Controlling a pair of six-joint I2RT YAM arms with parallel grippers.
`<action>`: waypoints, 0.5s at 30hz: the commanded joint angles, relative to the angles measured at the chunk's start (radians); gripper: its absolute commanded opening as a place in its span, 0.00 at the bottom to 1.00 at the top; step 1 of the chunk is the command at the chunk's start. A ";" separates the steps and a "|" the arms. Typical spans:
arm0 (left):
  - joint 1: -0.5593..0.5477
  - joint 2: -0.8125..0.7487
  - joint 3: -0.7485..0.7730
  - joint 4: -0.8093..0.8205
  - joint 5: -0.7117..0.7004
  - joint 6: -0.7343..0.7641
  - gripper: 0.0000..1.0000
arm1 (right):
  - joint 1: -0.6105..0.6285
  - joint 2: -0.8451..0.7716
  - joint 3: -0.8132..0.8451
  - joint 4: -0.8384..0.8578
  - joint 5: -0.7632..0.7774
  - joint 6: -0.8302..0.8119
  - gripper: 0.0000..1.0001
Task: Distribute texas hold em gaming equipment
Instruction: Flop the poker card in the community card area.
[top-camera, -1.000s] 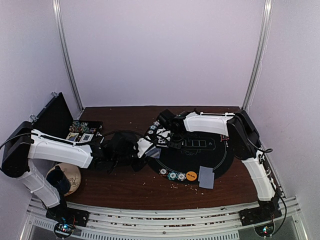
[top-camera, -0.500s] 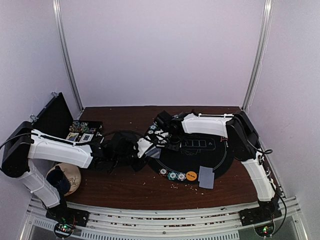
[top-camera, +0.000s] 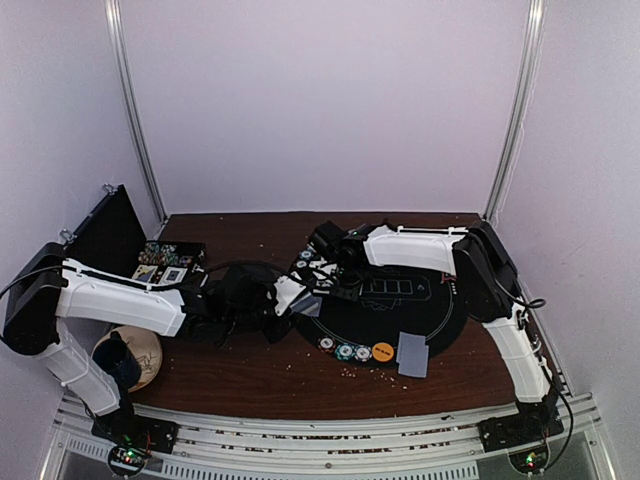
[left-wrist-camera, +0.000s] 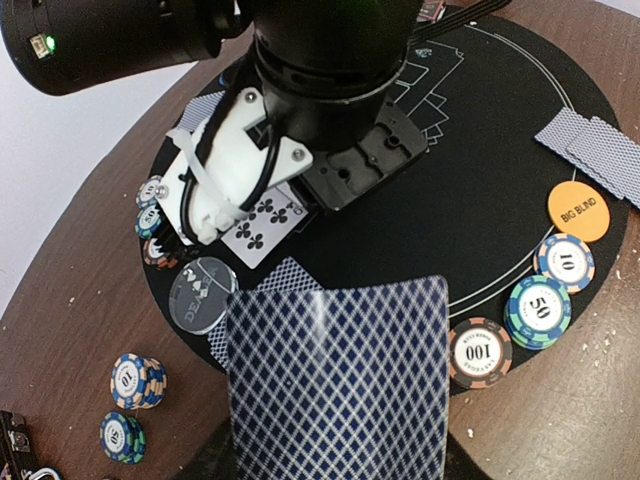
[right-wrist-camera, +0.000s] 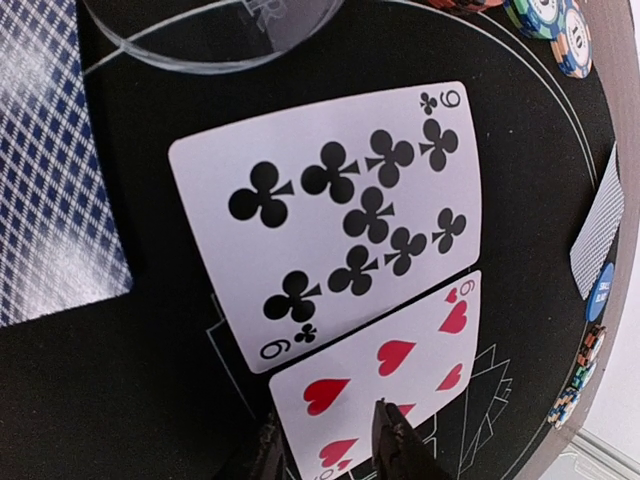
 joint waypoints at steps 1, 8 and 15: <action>-0.004 -0.010 0.009 0.061 -0.012 -0.001 0.19 | 0.013 -0.038 0.005 -0.055 -0.049 -0.011 0.32; -0.004 -0.011 0.009 0.059 -0.011 -0.001 0.19 | 0.012 -0.064 -0.011 -0.091 -0.069 -0.012 0.41; -0.004 -0.012 0.009 0.059 -0.009 -0.001 0.19 | -0.015 -0.194 -0.058 -0.101 -0.128 0.021 0.56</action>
